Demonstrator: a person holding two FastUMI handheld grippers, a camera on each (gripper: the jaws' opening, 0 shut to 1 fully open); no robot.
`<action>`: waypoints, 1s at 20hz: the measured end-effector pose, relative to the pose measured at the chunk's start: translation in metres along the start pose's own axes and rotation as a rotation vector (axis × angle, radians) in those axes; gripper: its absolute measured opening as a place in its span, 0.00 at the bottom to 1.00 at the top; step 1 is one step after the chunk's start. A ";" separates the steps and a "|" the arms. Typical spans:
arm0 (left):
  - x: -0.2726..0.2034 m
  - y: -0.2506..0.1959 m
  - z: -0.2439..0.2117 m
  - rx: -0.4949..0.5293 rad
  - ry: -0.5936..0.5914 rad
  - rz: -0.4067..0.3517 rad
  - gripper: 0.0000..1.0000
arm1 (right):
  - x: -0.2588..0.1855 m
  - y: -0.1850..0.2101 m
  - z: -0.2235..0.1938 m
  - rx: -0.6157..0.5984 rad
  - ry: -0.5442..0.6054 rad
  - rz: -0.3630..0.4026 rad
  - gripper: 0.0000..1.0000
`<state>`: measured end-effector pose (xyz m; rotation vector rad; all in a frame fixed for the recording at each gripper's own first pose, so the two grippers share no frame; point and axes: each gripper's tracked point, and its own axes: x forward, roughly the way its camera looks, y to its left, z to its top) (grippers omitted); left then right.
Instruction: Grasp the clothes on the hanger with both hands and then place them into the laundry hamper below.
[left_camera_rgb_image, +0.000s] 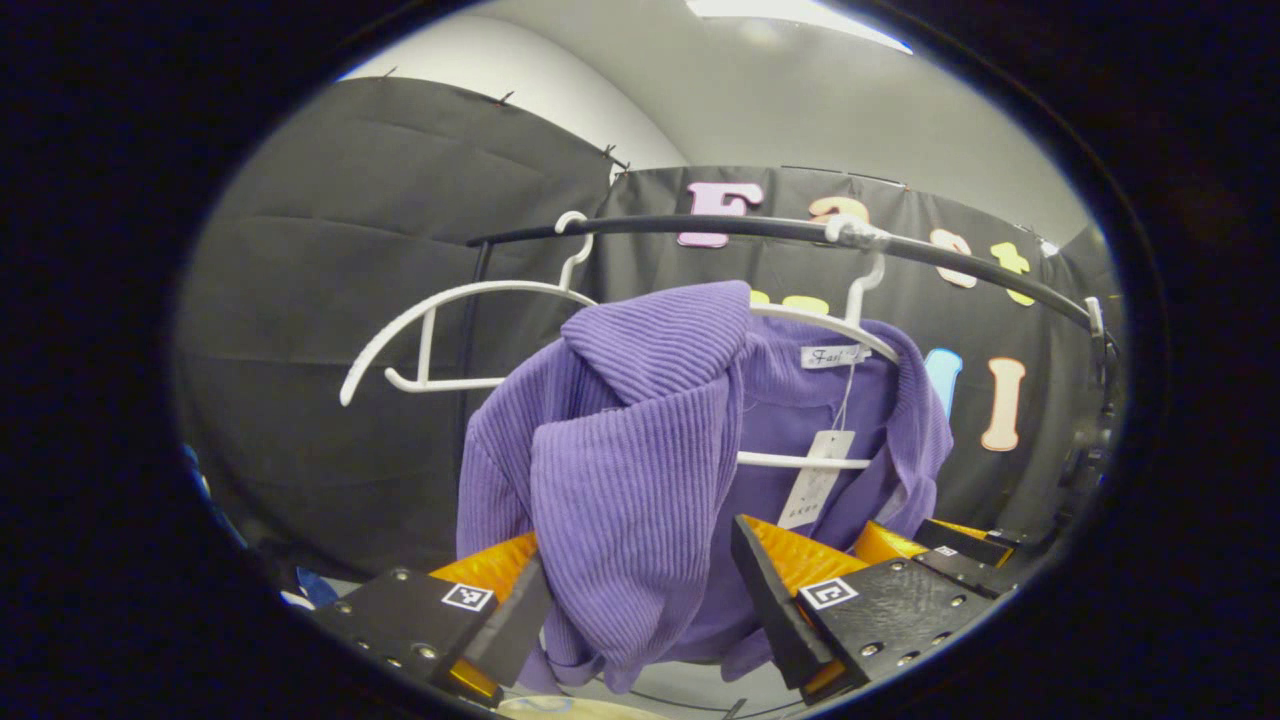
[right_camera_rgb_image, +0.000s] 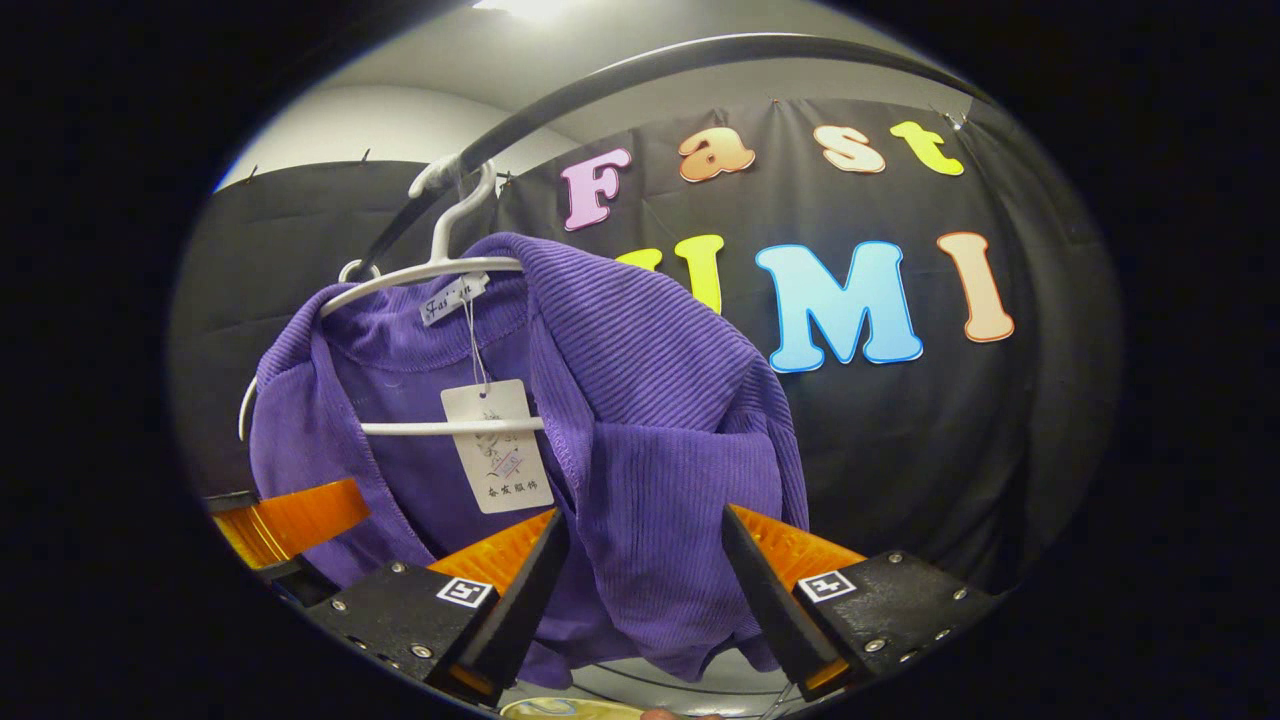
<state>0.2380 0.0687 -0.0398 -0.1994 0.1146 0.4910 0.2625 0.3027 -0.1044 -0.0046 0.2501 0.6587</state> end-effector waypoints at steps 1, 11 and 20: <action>0.006 0.000 -0.001 -0.017 -0.004 0.003 0.91 | 0.005 0.002 0.000 -0.002 -0.002 -0.004 0.95; 0.016 -0.007 0.001 0.022 -0.042 -0.002 0.93 | 0.029 -0.010 0.003 0.029 -0.024 -0.065 0.93; 0.014 -0.033 0.004 0.075 -0.063 -0.111 0.17 | 0.037 -0.016 0.005 0.077 -0.013 0.015 0.18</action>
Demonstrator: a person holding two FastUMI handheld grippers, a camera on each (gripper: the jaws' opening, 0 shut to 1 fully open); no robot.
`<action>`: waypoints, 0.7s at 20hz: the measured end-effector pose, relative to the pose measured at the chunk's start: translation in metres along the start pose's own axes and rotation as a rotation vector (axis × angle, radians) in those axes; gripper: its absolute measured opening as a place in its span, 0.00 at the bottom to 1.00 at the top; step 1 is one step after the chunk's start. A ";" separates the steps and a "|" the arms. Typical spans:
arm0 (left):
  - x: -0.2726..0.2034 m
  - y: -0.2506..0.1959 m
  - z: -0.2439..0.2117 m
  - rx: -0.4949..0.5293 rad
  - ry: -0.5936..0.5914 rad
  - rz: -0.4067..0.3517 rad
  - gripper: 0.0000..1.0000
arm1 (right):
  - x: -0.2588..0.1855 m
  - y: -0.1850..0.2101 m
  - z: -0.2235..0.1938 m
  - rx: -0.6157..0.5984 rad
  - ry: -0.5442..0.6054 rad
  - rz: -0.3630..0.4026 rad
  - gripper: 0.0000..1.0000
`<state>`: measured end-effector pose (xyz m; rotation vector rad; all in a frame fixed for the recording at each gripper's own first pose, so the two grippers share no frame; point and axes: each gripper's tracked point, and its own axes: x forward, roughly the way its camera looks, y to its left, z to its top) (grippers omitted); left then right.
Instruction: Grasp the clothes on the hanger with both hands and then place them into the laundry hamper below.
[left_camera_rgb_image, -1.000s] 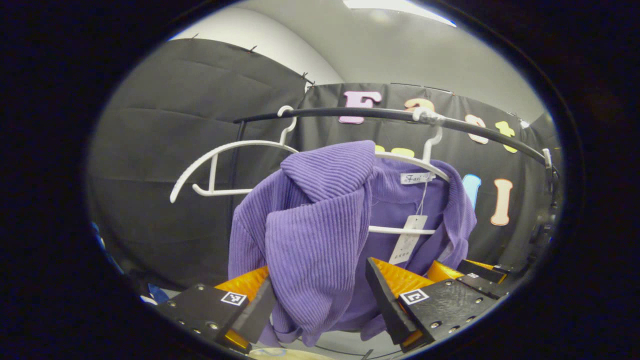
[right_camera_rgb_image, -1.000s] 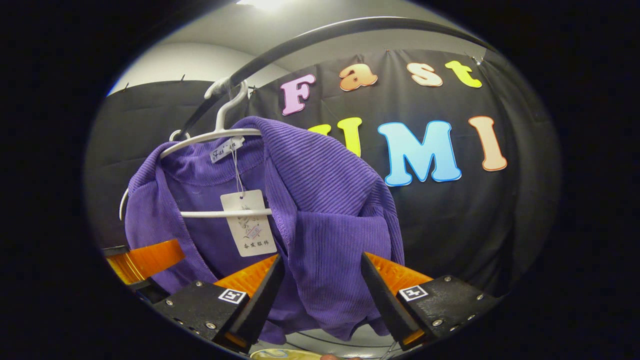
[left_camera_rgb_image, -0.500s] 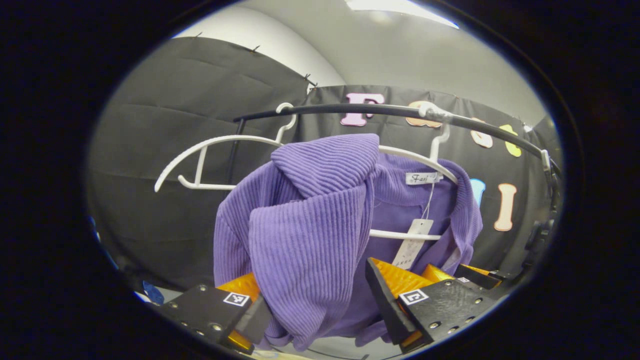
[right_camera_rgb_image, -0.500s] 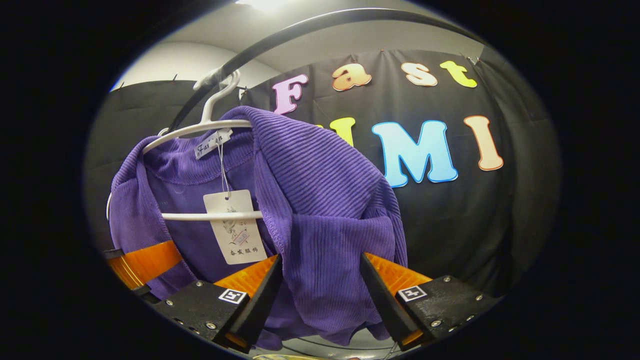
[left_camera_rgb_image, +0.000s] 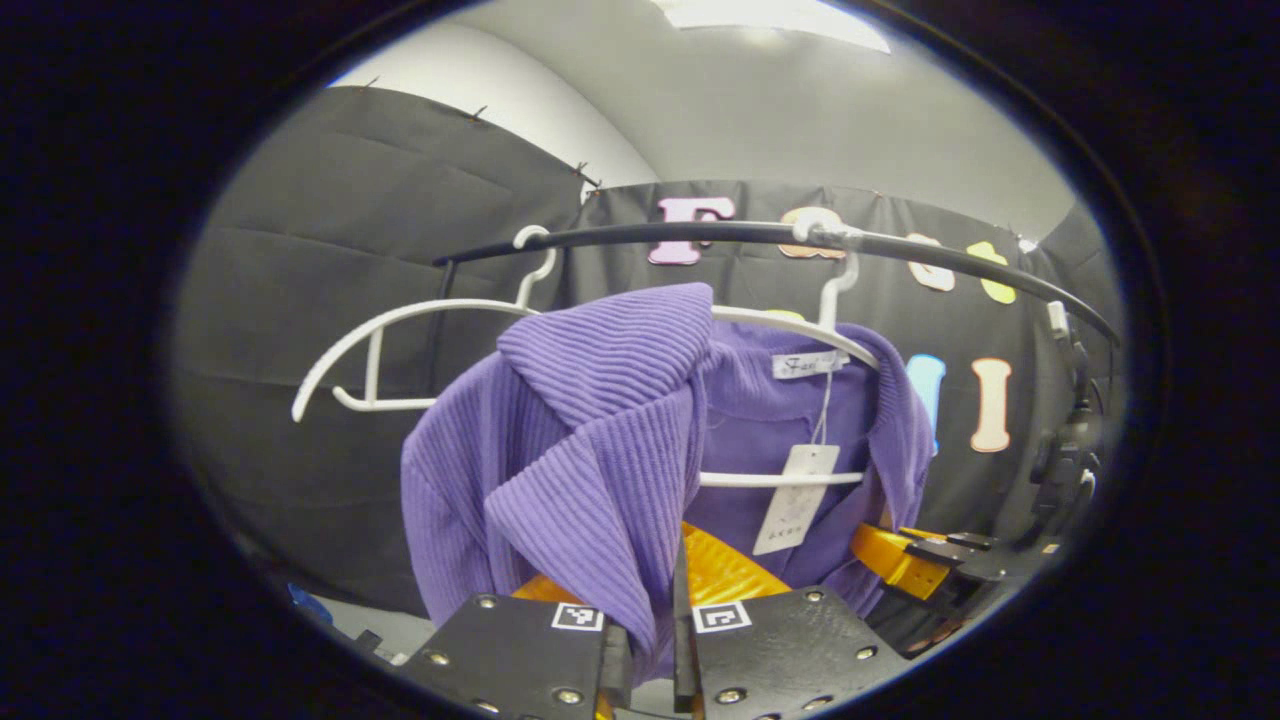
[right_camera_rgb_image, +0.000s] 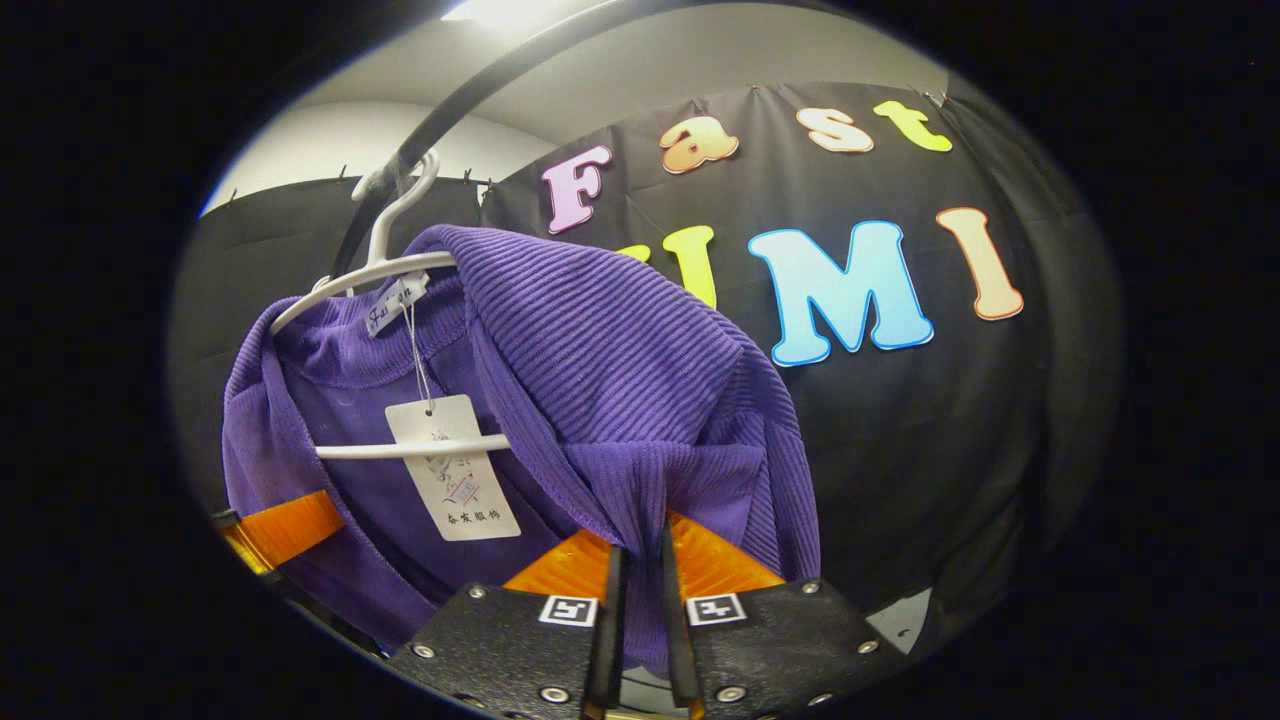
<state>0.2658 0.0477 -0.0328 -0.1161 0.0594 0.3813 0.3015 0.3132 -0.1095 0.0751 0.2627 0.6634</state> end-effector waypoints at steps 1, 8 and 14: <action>0.000 0.008 0.004 0.015 -0.011 0.035 0.24 | 0.000 0.001 0.001 0.003 -0.002 0.011 0.12; -0.022 -0.004 0.030 -0.029 -0.092 -0.057 0.07 | -0.011 -0.005 0.004 -0.005 -0.003 0.055 0.00; -0.043 0.003 0.052 -0.008 -0.150 -0.050 0.06 | -0.024 -0.025 0.024 -0.028 -0.065 0.005 0.00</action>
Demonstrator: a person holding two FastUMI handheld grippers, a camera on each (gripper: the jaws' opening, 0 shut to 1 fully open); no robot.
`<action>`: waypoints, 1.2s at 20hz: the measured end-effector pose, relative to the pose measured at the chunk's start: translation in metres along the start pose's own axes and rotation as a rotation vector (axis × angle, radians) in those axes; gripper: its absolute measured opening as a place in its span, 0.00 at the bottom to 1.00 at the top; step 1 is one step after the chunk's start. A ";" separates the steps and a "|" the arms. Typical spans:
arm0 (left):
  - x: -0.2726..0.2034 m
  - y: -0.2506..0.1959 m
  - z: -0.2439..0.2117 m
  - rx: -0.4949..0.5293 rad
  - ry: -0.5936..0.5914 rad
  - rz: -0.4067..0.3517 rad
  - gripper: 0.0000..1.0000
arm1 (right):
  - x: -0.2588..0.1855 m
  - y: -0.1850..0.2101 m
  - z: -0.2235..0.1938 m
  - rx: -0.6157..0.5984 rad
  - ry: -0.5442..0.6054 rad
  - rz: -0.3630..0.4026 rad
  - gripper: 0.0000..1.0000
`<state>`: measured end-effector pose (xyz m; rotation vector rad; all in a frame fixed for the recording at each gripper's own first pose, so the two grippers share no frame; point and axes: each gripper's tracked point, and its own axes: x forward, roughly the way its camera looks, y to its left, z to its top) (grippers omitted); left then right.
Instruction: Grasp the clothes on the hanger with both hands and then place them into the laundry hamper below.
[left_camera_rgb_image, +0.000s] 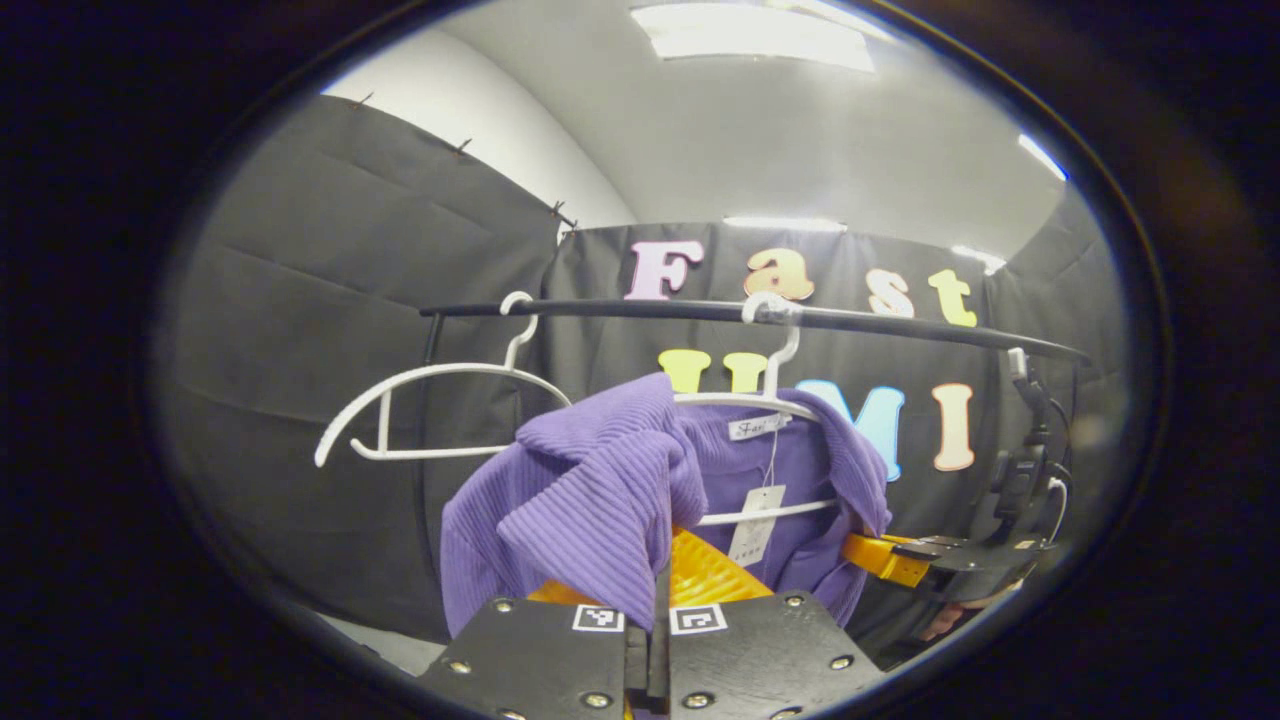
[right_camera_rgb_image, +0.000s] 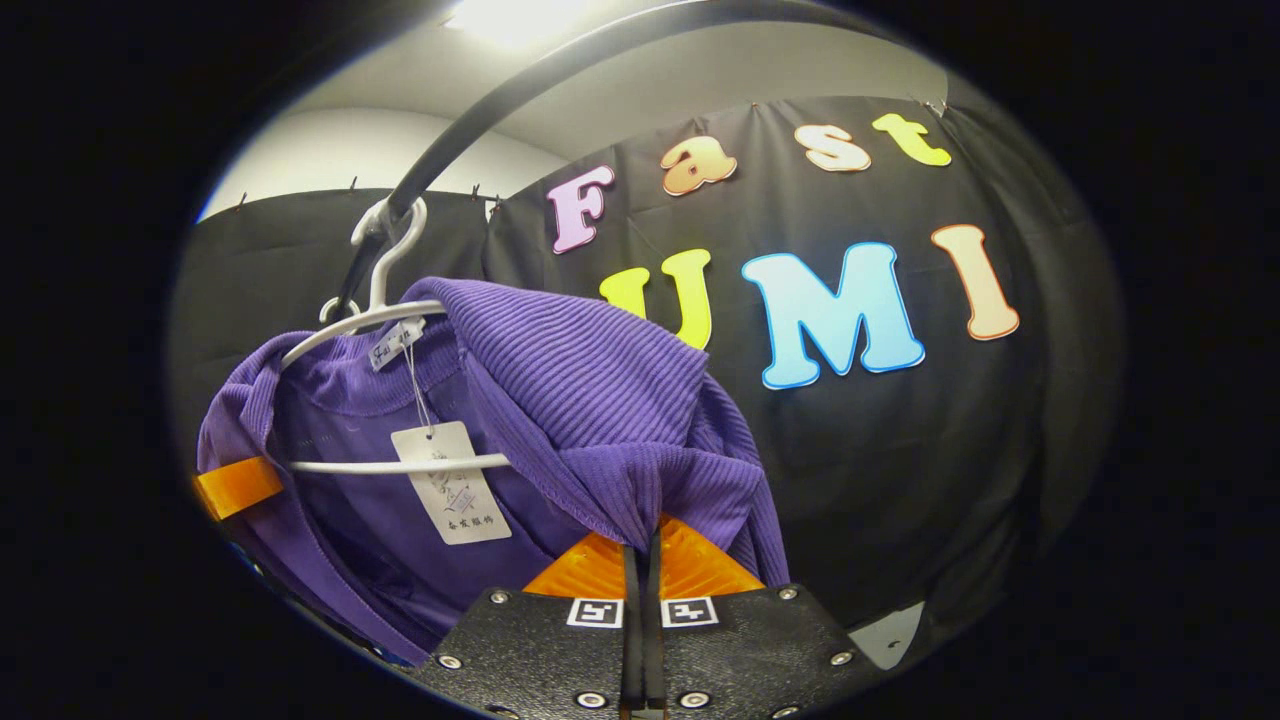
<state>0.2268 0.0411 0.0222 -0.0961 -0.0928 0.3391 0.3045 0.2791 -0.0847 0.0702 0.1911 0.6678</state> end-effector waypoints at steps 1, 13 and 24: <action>-0.002 0.001 0.006 -0.002 -0.014 0.000 0.01 | -0.001 -0.006 0.006 -0.004 -0.017 -0.012 0.00; -0.014 0.042 0.070 -0.012 -0.146 0.052 0.01 | -0.007 -0.047 0.051 -0.056 -0.157 -0.149 0.00; 0.004 0.097 0.090 0.018 -0.201 0.106 0.01 | 0.003 -0.063 0.075 -0.097 -0.248 -0.217 0.00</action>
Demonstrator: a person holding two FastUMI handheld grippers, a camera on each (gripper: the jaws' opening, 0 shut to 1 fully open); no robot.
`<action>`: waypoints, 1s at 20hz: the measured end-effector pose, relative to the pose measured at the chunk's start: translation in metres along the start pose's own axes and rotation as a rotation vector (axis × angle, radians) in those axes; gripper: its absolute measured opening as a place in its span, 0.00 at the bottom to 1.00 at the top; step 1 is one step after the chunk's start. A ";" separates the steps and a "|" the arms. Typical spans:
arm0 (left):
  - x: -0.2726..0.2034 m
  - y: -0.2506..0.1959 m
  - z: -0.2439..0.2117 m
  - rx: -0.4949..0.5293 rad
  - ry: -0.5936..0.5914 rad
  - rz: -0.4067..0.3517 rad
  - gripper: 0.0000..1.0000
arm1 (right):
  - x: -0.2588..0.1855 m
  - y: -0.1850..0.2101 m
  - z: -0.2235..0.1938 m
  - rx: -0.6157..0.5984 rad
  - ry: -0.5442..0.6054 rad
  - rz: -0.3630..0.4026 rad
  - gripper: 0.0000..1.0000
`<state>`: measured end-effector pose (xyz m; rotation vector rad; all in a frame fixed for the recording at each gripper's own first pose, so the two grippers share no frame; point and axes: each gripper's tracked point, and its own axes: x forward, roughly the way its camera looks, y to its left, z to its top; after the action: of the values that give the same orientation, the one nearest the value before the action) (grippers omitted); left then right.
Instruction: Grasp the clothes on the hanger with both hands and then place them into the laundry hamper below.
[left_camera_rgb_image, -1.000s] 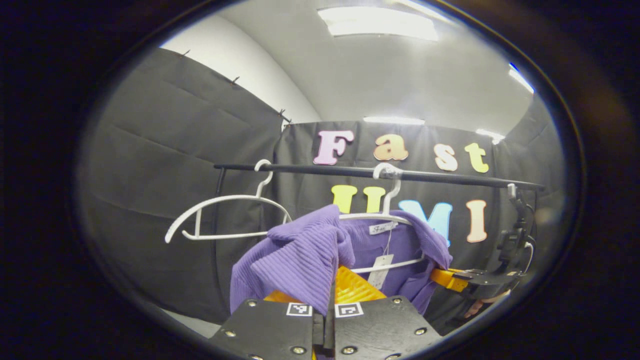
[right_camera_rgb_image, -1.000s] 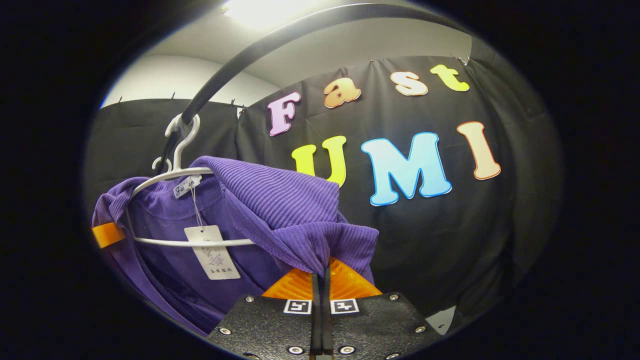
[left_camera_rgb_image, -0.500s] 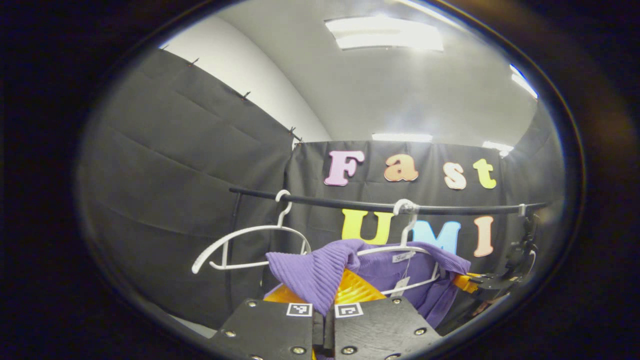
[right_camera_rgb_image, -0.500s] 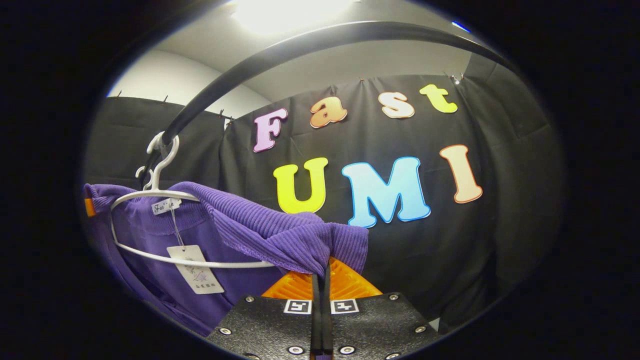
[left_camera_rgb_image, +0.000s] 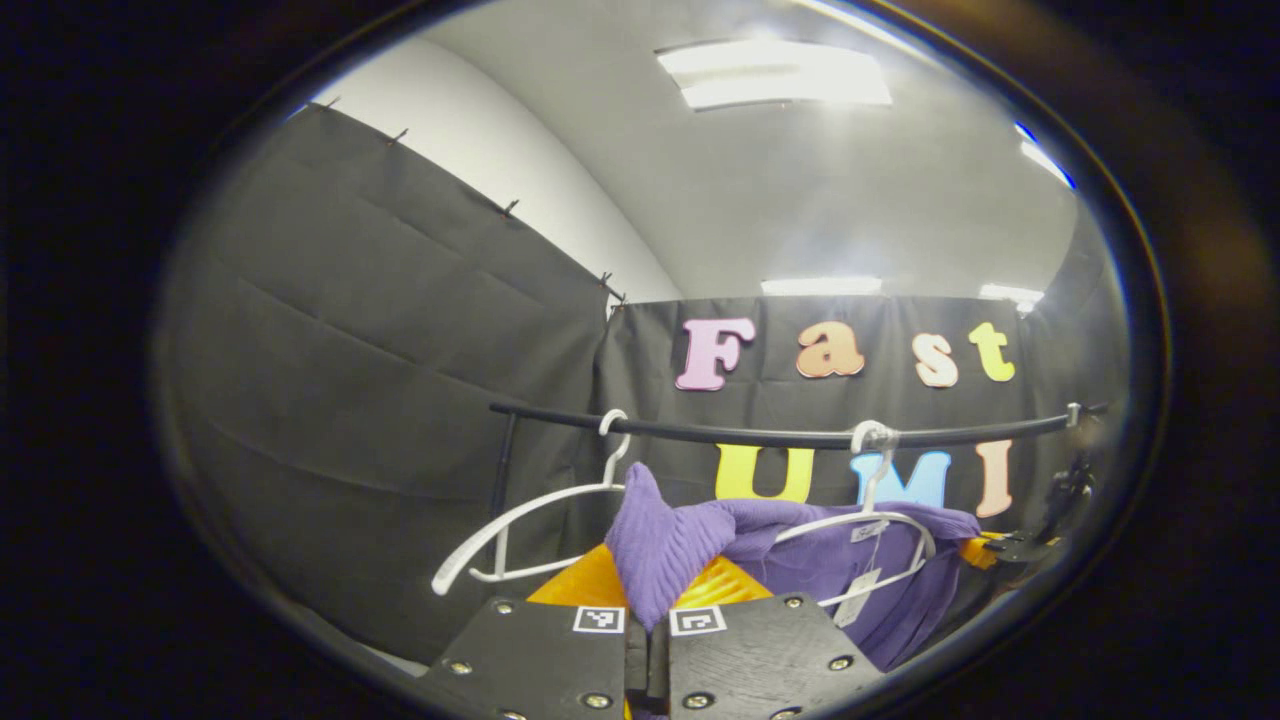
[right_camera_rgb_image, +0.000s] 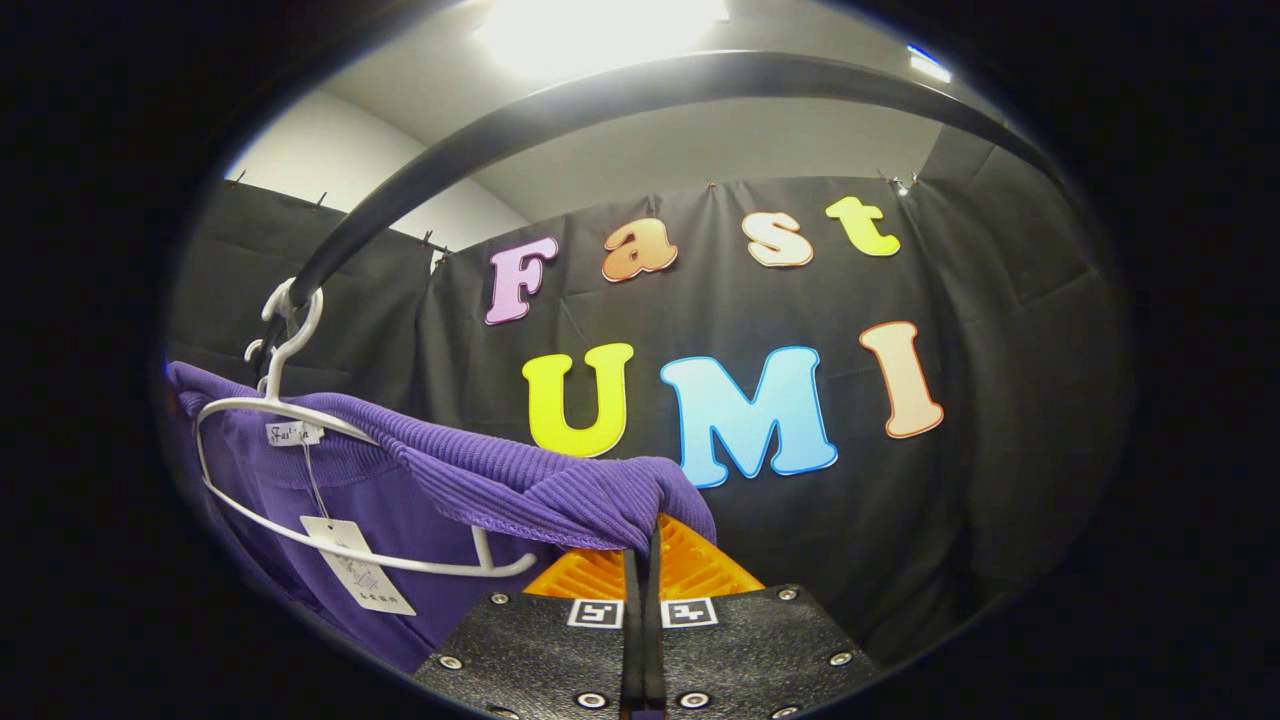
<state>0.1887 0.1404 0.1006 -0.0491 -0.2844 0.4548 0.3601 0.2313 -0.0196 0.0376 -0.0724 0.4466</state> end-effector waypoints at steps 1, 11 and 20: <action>0.003 0.002 0.000 -0.001 0.000 -0.002 0.06 | 0.001 0.000 0.000 -0.004 -0.002 -0.002 0.00; 0.038 0.039 0.032 -0.068 -0.034 -0.016 0.01 | 0.003 0.017 0.008 -0.036 -0.037 0.028 0.00; 0.055 0.059 0.029 0.018 0.002 -0.061 0.01 | 0.006 0.029 0.006 -0.055 -0.042 0.054 0.00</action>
<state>0.2024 0.2169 0.1362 -0.0234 -0.2794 0.3962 0.3527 0.2593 -0.0126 -0.0091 -0.1269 0.4975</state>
